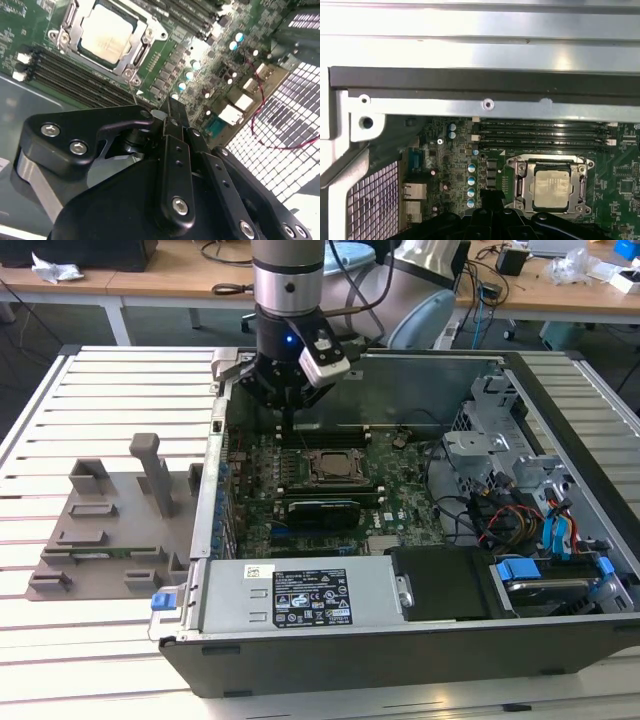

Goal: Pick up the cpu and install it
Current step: 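Install the first cpu locking lever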

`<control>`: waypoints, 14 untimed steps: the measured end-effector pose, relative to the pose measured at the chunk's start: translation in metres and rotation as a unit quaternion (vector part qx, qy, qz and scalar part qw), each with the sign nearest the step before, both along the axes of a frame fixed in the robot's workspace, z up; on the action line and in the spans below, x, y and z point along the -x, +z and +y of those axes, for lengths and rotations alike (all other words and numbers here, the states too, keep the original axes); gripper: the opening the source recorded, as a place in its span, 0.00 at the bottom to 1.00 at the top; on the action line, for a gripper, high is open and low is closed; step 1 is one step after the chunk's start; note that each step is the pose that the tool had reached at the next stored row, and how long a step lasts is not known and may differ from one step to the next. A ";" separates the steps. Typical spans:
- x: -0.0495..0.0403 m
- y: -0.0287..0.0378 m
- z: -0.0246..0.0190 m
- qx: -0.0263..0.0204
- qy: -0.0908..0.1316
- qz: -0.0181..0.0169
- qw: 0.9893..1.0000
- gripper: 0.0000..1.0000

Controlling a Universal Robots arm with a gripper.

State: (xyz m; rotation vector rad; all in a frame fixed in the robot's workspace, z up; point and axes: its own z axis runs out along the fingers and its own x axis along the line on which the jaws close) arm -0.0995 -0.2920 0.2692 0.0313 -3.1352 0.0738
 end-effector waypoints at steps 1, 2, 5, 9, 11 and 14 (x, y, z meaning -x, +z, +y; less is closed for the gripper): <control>0.0009 -0.0007 0.0022 0.000 0.000 0.000 1.000 0.11; 0.0016 -0.0013 0.0040 0.000 0.000 0.000 1.000 0.11; 0.0037 -0.0044 0.0104 0.000 0.000 0.000 1.000 0.11; 0.0023 -0.0079 0.0131 0.000 0.000 0.000 1.000 0.11; -0.0016 -0.0086 0.0148 0.000 0.000 0.000 1.000 0.11; -0.0070 -0.0092 0.0155 0.000 0.000 0.000 1.000 0.11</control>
